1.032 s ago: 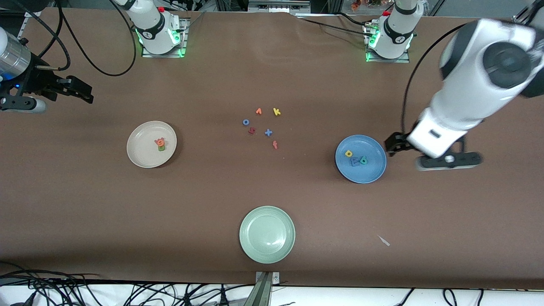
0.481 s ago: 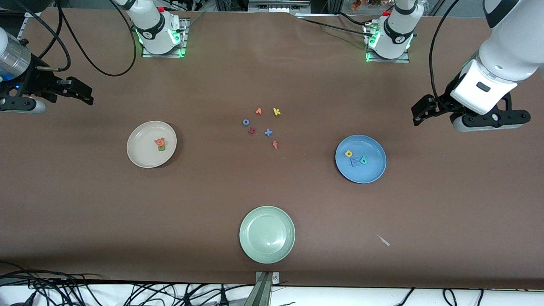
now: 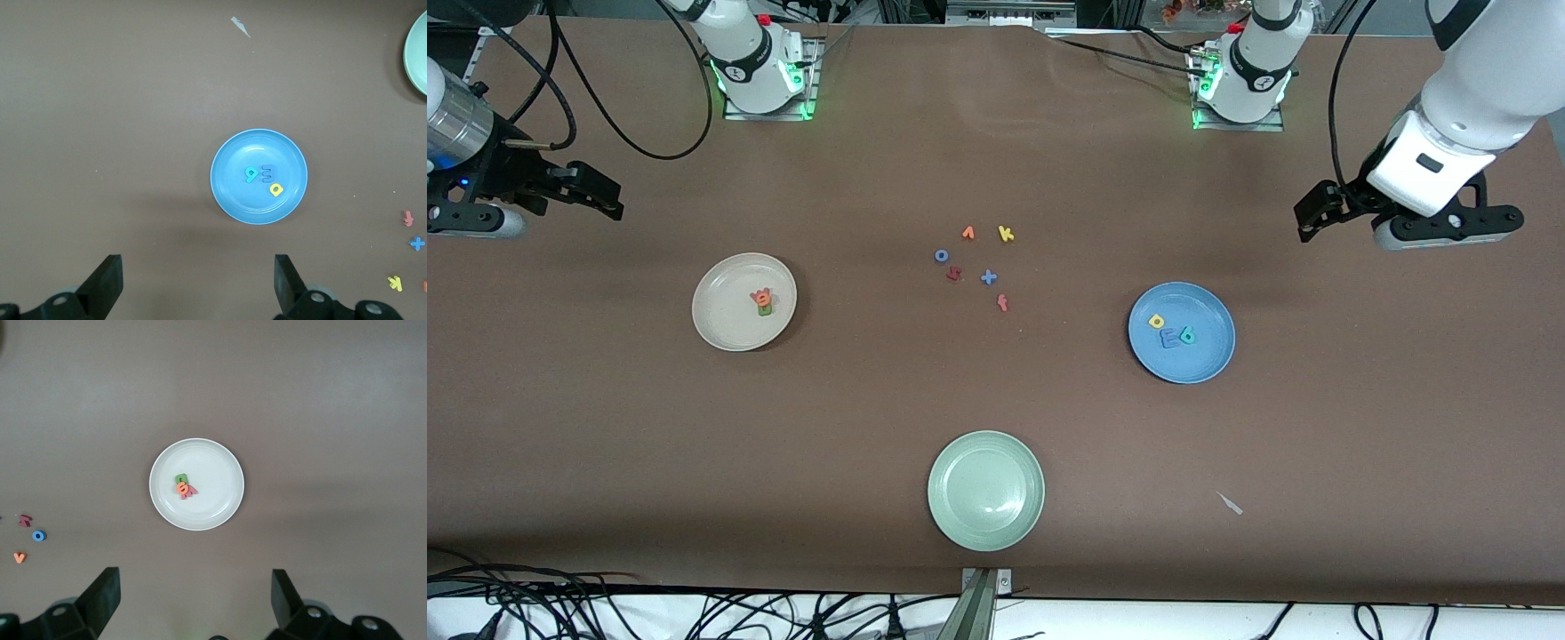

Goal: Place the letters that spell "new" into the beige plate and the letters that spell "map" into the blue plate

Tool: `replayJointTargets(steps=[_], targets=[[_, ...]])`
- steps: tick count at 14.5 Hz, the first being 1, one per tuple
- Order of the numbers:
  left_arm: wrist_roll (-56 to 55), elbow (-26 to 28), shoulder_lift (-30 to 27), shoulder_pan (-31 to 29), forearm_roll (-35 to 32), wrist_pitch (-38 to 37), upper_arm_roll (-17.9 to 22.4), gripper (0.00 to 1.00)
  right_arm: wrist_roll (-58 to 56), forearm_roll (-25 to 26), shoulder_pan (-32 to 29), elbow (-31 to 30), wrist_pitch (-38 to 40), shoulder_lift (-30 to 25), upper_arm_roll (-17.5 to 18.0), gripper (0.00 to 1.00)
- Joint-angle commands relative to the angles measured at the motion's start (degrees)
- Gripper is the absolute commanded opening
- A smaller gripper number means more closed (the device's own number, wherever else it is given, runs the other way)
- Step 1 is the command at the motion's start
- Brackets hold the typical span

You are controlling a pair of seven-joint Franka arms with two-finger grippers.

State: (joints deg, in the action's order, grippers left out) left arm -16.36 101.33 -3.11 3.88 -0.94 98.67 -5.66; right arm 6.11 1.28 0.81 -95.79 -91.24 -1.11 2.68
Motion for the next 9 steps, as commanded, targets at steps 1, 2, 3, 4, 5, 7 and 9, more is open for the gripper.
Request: replayJointTargets(steps=[1, 2, 3, 4, 5, 7, 9], targets=[[1.5, -4.0, 1.9, 0.5, 0.9, -3.3, 0.8, 1.00, -0.6, 0.9, -0.5, -0.5, -0.6, -0.6, 0.6, 1.00], [1.7, -4.2, 2.1, 0.2, 1.0, -3.4, 0.8, 1.00, -0.5, 0.9, -0.5, -0.5, -0.4, -0.6, 0.6, 1.00], [1.7, -4.2, 2.1, 0.1, 1.6, -3.7, 0.8, 1.00, -0.5, 0.9, -0.5, -0.5, -0.4, -0.6, 0.6, 1.00], [1.7, -4.3, 2.1, 0.2, 1.6, -4.2, 0.6, 1.00, -0.5, 0.9, -0.5, -0.5, -0.4, -0.6, 0.6, 1.00], [1.7, -4.4, 2.2, 0.2, 1.6, -4.2, 0.5, 1.00, -0.5, 0.9, -0.5, -0.5, -0.4, -0.6, 0.6, 1.00], [1.7, -4.5, 2.3, 0.6, 1.6, -4.2, 0.3, 1.00, -0.3, 0.9, -0.5, -0.6, -0.3, -0.6, 0.6, 1.00], [1.8, -4.6, 2.3, 0.8, 1.2, -4.1, 0.3, 1.00, -0.3, 0.9, -0.5, -0.6, -0.3, -0.6, 0.6, 1.00]])
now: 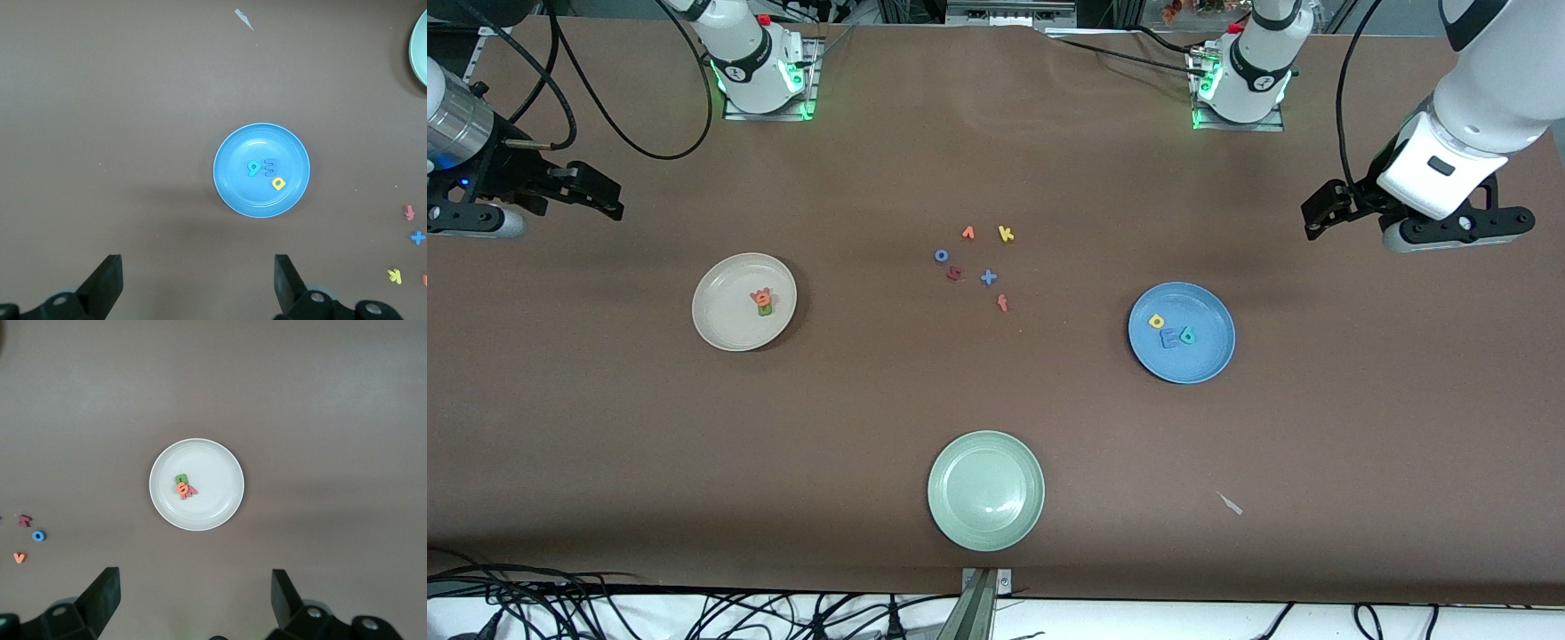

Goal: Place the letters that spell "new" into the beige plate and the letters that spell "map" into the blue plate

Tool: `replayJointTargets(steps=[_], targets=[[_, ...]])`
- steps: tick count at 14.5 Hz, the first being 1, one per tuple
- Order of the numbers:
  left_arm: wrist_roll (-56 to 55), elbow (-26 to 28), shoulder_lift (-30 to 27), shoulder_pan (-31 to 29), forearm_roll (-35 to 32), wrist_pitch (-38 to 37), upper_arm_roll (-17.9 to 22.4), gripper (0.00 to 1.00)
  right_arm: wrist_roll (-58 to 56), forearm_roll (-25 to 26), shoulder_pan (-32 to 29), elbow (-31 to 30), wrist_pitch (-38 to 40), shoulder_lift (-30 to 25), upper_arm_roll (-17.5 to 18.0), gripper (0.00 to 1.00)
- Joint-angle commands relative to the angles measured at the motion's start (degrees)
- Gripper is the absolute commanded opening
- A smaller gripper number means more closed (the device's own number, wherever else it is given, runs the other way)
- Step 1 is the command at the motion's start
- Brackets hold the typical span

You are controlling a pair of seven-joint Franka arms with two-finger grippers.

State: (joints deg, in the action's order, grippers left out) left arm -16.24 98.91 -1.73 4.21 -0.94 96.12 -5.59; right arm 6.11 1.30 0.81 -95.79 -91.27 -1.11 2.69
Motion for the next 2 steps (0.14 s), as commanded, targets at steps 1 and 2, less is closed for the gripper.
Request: replayJointTargets(steps=[1, 2], targets=[[1.7, -2.1, 0.9, 0.4, 1.0, -1.5, 0.2, 1.00, -0.3, 0.9, -0.5, -0.6, -0.3, -0.6, 0.6, 1.00], [1.7, -2.1, 0.9, 0.4, 1.0, -1.6, 0.2, 1.00, -0.3, 0.9, -0.5, -0.6, -0.3, -0.6, 0.6, 1.00]])
